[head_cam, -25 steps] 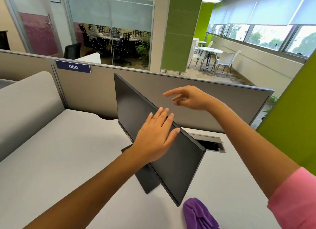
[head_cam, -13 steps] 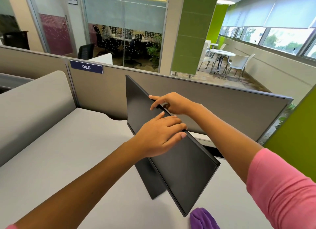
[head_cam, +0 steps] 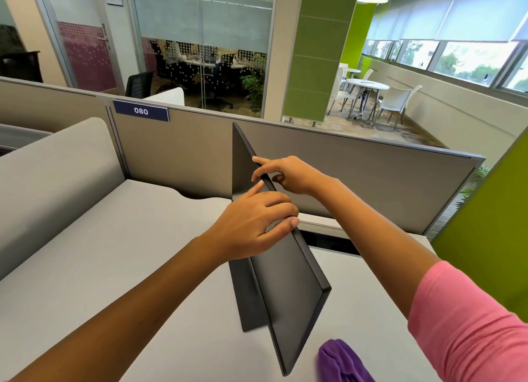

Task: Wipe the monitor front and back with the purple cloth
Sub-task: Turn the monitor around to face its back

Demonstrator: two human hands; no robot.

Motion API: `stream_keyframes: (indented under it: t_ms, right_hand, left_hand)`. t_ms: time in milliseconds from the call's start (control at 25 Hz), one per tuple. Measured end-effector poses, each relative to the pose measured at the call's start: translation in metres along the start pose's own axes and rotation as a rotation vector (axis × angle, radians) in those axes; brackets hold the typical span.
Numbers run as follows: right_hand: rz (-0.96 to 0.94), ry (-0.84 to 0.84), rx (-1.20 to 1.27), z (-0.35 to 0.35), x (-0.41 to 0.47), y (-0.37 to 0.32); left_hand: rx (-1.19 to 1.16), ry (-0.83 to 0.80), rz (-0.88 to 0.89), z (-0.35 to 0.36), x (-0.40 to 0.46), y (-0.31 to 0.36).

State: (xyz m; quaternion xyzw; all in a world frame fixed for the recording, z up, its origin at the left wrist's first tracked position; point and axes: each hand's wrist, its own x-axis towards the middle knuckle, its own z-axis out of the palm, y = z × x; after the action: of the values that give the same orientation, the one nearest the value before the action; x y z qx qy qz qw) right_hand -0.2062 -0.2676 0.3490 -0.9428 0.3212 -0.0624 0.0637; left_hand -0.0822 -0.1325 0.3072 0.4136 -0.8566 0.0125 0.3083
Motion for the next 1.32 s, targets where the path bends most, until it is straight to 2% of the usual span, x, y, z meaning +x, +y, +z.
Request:
stream_keyframes:
  t_ms: [120,200,440,640,1000,1320]
  right_hand:
    - [0.035,0.014,-0.003,0.004,-0.003,0.0]
    - [0.057,0.018,-0.018,0.006,-0.005,-0.001]
    - [0.081,0.013,-0.109,0.008,-0.008,-0.005]
    - [0.112,0.073,-0.126,0.013,-0.009,-0.006]
    - [0.115,0.11,-0.128,0.018,-0.011,-0.008]
    - [0.124,0.138,-0.132,0.023,-0.008,-0.014]
  left_hand:
    - [-0.111,0.005,-0.103,-0.005,0.003,0.002]
    - [-0.104,-0.031,-0.141,-0.009,0.007,0.005]
    - [-0.17,-0.204,-0.324,-0.016,0.012,0.016]
    - [-0.116,-0.372,-0.482,-0.027,0.002,0.019]
    - [-0.097,-0.457,-0.463,-0.055,-0.02,-0.001]
    - [0.033,-0.503,-0.43,-0.081,-0.04,-0.035]
